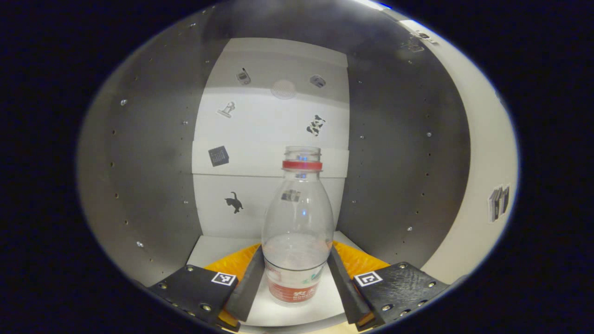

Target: Open the cabinet door with the right hand, grasp the bottle in the cabinet with the left hand and place it on the coaster, then close the cabinet door with the right hand.

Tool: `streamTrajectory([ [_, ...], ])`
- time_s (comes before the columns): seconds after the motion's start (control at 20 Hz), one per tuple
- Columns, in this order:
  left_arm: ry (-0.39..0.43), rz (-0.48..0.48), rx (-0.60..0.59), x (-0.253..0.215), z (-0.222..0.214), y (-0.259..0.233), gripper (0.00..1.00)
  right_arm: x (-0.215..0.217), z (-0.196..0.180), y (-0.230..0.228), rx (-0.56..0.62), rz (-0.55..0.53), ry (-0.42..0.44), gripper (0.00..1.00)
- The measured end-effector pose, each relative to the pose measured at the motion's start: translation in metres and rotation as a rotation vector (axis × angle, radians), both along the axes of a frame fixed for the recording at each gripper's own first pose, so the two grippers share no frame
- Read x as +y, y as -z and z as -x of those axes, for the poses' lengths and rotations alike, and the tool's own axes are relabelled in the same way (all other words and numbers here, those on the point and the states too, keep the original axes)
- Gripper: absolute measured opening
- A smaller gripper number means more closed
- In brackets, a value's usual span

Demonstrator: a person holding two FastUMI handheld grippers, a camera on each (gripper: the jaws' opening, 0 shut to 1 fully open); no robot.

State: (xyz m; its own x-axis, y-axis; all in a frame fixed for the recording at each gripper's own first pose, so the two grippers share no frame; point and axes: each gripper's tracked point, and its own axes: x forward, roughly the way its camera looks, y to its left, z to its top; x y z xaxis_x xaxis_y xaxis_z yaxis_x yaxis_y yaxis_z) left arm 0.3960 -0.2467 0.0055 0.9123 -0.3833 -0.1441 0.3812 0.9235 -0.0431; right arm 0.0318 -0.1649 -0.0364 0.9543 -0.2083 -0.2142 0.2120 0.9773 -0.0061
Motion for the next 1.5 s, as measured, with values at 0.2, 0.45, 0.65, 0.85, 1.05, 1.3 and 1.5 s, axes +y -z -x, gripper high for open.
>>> streamTrajectory([
  [0.2,0.018,-0.028,-0.043,-0.002,0.012,-0.014,0.77,0.003,-0.003,0.011,0.027,0.024,-0.017,0.98],
  [0.45,0.047,-0.069,-0.088,-0.005,0.026,-0.023,0.77,0.007,-0.01,0.019,0.031,-0.019,-0.05,0.93],
  [0.65,0.042,-0.046,-0.097,-0.001,0.044,-0.033,0.72,-0.001,-0.012,0.013,0.016,0.0,-0.06,0.93],
  [0.85,0.045,-0.027,-0.139,0.02,0.095,-0.052,0.72,-0.006,-0.017,0.012,0.014,0.015,-0.069,0.98],
  [1.05,-0.005,-0.055,-0.102,0.064,0.154,-0.028,0.71,0.014,-0.03,0.017,0.031,-0.001,-0.162,0.98],
  [1.3,-0.168,-0.073,-0.014,0.139,0.224,0.039,0.7,0.018,-0.036,0.016,0.028,-0.046,-0.224,0.99],
  [1.5,-0.247,-0.095,0.098,0.188,0.27,0.111,0.7,0.023,-0.026,0.013,0.005,-0.059,-0.219,0.98],
])
